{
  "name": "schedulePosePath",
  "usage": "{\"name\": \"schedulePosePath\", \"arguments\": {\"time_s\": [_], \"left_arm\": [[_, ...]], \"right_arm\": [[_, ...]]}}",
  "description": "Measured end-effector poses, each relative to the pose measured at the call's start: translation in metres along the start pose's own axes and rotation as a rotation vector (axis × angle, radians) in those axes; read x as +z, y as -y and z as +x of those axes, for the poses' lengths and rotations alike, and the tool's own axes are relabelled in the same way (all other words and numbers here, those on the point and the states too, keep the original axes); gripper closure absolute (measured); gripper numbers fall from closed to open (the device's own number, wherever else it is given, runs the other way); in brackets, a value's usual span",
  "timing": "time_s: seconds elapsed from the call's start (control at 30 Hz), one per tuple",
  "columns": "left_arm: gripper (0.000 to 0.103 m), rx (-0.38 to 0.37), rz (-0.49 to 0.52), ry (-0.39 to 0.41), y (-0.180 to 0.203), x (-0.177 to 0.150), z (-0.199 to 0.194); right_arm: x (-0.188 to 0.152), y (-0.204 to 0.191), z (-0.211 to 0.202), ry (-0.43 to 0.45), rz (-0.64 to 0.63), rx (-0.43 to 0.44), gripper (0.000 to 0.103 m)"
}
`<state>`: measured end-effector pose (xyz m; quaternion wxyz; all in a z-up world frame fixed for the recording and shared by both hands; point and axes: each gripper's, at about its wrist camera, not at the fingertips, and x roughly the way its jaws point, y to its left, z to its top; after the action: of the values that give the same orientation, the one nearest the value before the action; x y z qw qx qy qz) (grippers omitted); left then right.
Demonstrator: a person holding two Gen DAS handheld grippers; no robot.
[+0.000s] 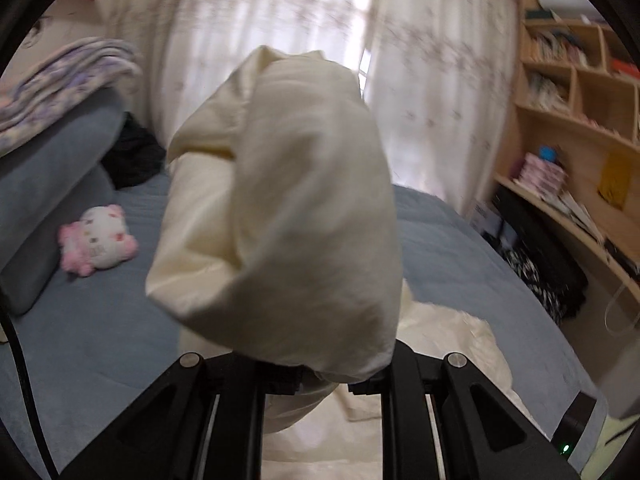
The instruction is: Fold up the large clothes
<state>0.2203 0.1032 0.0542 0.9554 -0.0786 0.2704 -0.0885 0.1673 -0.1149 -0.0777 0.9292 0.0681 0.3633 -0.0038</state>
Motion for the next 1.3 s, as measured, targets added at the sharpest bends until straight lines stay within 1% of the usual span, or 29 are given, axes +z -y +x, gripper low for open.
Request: {"name": "schedulePosePath", "arguments": {"time_s": [0.13,0.3,0.47,0.57,0.63,0.67,0.7,0.73,0.8,0.83,0.9,0.97,1.07,1.17,1.2,1.23,1.3], "left_arm": [[0.09,-0.038,0.041,-0.063,0.05,-0.015,0.038],[0.09,-0.067,0.077,-0.15,0.093,-0.047,0.086],[0.09,-0.062,0.088,-0.248,0.117,-0.088,0.135],[0.09,-0.049,0.101,-0.31,0.125,-0.11,0.164],[0.084,-0.049,0.116,-0.337,0.128,-0.12,0.175],[0.078,-0.064,0.12,-0.354,0.129,-0.126,0.18],[0.072,-0.082,0.122,-0.366,0.139,-0.131,0.183],[0.068,-0.105,0.122,-0.382,0.139,-0.133,0.184],[0.041,-0.155,0.118,-0.409,0.144,-0.137,0.183],[0.037,-0.171,0.116,-0.408,0.14,-0.137,0.179],[0.036,-0.19,0.122,-0.391,0.138,-0.135,0.168],[0.036,-0.194,0.128,-0.388,0.121,-0.131,0.152],[0.035,-0.206,0.106,-0.37,0.097,-0.121,0.126],[0.033,-0.187,0.082,-0.34,0.063,-0.107,0.101],[0.031,-0.166,0.071,-0.325,0.051,-0.103,0.091],[0.031,-0.146,0.06,-0.315,0.042,-0.102,0.086],[0.03,-0.107,0.033,-0.304,0.019,-0.098,0.077]], "right_arm": [[-0.002,0.04,-0.002,0.0,0.057,-0.034,0.033],[-0.003,0.078,0.003,-0.015,0.117,-0.066,0.033],[-0.008,0.105,0.009,-0.036,0.166,-0.077,0.033],[-0.014,0.113,0.013,-0.053,0.183,-0.071,0.033],[-0.016,0.114,0.016,-0.064,0.191,-0.063,0.033],[-0.017,0.116,0.017,-0.069,0.202,-0.049,0.033],[-0.018,0.117,0.017,-0.068,0.209,-0.041,0.033],[-0.018,0.118,0.017,-0.065,0.216,-0.033,0.033],[-0.016,0.119,0.016,-0.056,0.227,-0.003,0.033],[-0.016,0.119,0.016,-0.055,0.23,0.007,0.033],[-0.012,0.118,0.014,-0.057,0.236,0.038,0.032],[-0.005,0.115,0.012,-0.06,0.241,0.067,0.032],[0.007,0.11,0.005,-0.054,0.234,0.1,0.032],[0.024,0.104,0.002,-0.064,0.236,0.132,0.032],[0.029,0.102,0.002,-0.068,0.237,0.143,0.031],[0.034,0.1,0.003,-0.076,0.235,0.152,0.028],[0.044,0.092,0.01,-0.1,0.219,0.16,0.027]]}}
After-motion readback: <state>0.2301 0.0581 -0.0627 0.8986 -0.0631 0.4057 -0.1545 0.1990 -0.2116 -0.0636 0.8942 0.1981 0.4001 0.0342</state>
